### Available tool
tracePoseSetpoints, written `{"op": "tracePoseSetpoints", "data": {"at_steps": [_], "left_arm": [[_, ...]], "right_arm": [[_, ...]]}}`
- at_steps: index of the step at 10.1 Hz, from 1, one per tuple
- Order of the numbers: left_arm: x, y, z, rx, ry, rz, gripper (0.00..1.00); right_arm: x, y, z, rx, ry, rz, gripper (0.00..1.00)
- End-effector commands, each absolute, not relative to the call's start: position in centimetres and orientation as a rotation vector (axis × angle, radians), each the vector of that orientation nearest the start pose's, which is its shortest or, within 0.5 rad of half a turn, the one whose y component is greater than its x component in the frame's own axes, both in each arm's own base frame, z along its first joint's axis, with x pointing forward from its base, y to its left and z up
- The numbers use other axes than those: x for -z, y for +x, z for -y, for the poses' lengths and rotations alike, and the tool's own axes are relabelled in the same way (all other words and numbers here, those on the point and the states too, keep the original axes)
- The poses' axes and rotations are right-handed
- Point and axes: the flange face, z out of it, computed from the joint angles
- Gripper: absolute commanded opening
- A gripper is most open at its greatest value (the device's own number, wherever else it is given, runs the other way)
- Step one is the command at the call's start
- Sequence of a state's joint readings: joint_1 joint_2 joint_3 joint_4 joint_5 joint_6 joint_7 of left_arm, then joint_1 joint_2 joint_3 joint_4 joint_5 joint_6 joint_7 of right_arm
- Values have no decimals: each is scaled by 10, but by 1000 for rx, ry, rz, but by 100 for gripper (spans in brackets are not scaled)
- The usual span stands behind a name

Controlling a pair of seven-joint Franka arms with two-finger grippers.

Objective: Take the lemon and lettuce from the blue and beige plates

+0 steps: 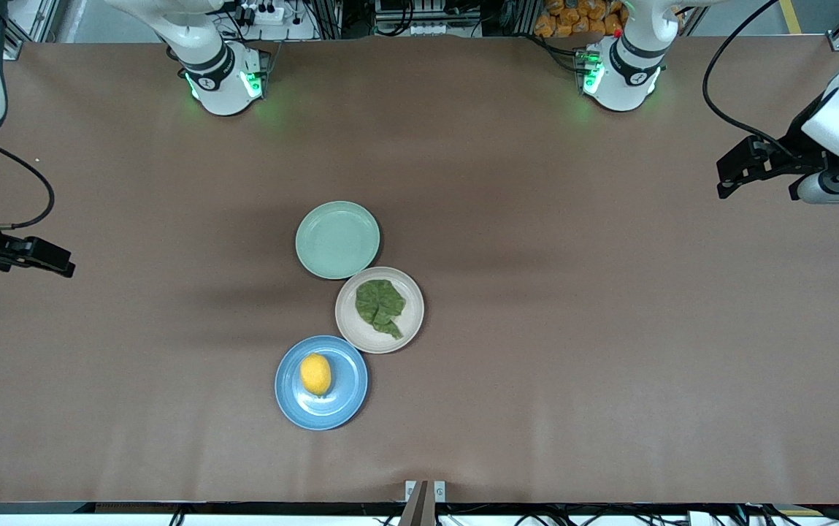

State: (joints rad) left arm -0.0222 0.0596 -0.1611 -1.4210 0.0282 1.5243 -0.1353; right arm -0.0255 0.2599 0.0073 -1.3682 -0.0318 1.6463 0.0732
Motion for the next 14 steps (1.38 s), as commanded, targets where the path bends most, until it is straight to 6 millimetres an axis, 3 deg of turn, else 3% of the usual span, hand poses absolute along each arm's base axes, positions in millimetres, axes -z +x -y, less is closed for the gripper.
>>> {"op": "tracePoseSetpoints", "data": {"at_steps": [1,2,6,8,14], "left_arm": [[-657,559,95,48,-3148,-127,100],[-653,561,92,39,-3148,-115,100],[-650,565,85,32,-3144,-90,100],[-648,566,84,28,-3141,-77,100],[-642,571,76,19,-3151,-39,100]], "right_arm": [[-574,640,5,45,-3163,-134,100],[-574,639,-3,43,-3165,-114,100],[-586,633,2,48,-3164,-120,100],[-588,621,5,-71,-3165,-134,100],[-658,564,8,23,-3158,-141,100]]}}
